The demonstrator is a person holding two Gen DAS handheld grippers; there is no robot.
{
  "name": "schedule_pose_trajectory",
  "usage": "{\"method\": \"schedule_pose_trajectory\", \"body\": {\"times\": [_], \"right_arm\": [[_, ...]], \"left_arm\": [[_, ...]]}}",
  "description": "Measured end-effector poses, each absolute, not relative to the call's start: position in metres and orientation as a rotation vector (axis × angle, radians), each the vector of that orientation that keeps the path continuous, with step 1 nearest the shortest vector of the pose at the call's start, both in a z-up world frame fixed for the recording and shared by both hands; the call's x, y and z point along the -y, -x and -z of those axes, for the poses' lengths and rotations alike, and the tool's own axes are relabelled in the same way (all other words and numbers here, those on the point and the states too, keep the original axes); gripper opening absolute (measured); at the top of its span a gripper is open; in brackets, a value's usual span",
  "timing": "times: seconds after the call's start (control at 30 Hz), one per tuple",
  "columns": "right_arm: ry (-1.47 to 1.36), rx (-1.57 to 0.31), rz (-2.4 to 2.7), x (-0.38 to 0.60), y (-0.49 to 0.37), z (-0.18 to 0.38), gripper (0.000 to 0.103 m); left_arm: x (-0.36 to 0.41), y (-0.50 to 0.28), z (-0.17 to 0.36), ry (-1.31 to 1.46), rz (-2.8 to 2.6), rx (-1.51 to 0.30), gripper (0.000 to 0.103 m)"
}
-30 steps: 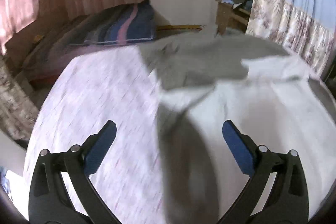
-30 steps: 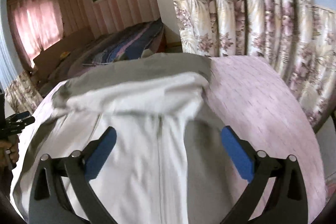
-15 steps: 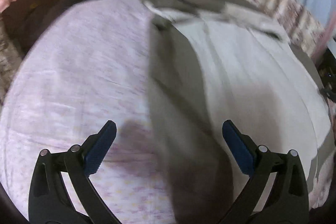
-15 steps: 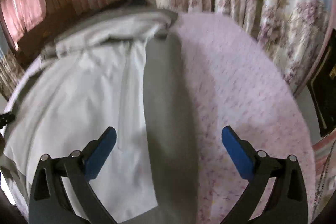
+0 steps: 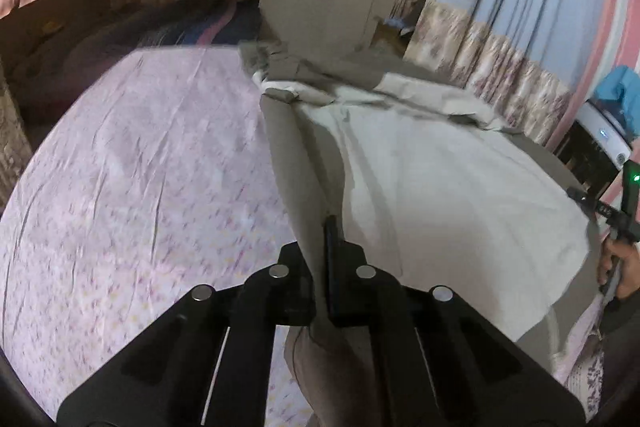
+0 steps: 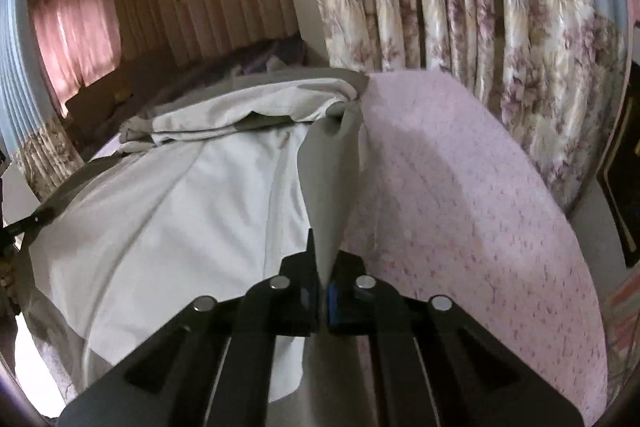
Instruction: Fold large clothes
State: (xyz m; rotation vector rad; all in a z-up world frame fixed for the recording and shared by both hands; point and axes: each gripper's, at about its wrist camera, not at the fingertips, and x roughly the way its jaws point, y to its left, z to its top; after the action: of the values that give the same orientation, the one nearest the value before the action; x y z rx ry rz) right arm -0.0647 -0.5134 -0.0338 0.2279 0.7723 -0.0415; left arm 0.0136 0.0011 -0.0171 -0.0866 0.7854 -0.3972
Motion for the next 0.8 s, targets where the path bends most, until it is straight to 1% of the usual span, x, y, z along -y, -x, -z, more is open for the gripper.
{"method": "schedule_pose_trajectory", "body": {"times": [0.03, 0.07, 0.1, 0.13, 0.17, 0.23, 0.37, 0.47, 0.6, 0.73, 0.8], "right_arm": [[-0.205, -0.779, 0.071, 0.514, 0.066, 0.036, 0.027], [-0.183, -0.770, 0.102, 0.514, 0.072, 0.035, 0.057], [-0.171, -0.745, 0.116, 0.514, 0.085, 0.032, 0.085], [-0.174, -0.730, 0.111, 0.513, 0.095, 0.030, 0.089], [-0.180, -0.721, 0.102, 0.513, 0.106, 0.029, 0.089], [-0.199, -0.723, 0.093, 0.512, 0.128, 0.029, 0.089], [-0.231, -0.718, 0.075, 0.507, 0.162, 0.040, 0.089], [-0.309, -0.706, 0.028, 0.506, 0.173, 0.051, 0.089], [-0.330, -0.703, -0.014, 0.494, 0.176, 0.059, 0.089], [-0.256, -0.716, -0.068, 0.468, 0.174, 0.061, 0.089], [-0.205, -0.722, -0.053, 0.458, 0.173, 0.061, 0.092]], "left_arm": [[-0.001, -0.015, 0.026, 0.080, 0.391, -0.813, 0.004], [-0.001, -0.015, 0.031, 0.071, 0.381, -0.827, 0.012], [-0.003, -0.011, 0.033, 0.056, 0.345, -0.828, 0.016], [-0.005, -0.006, 0.034, 0.045, 0.323, -0.822, 0.038], [-0.010, 0.004, 0.033, 0.036, 0.307, -0.809, 0.070], [-0.018, 0.020, 0.030, 0.022, 0.280, -0.772, 0.095], [-0.025, 0.057, 0.032, -0.048, 0.281, -0.765, 0.100], [-0.020, 0.073, 0.038, -0.040, 0.322, -0.783, 0.100], [-0.007, 0.093, 0.048, -0.044, 0.350, -0.774, 0.100], [0.005, 0.096, 0.053, -0.005, 0.385, -0.783, 0.100], [0.014, 0.095, 0.058, -0.013, 0.398, -0.798, 0.100]]}}
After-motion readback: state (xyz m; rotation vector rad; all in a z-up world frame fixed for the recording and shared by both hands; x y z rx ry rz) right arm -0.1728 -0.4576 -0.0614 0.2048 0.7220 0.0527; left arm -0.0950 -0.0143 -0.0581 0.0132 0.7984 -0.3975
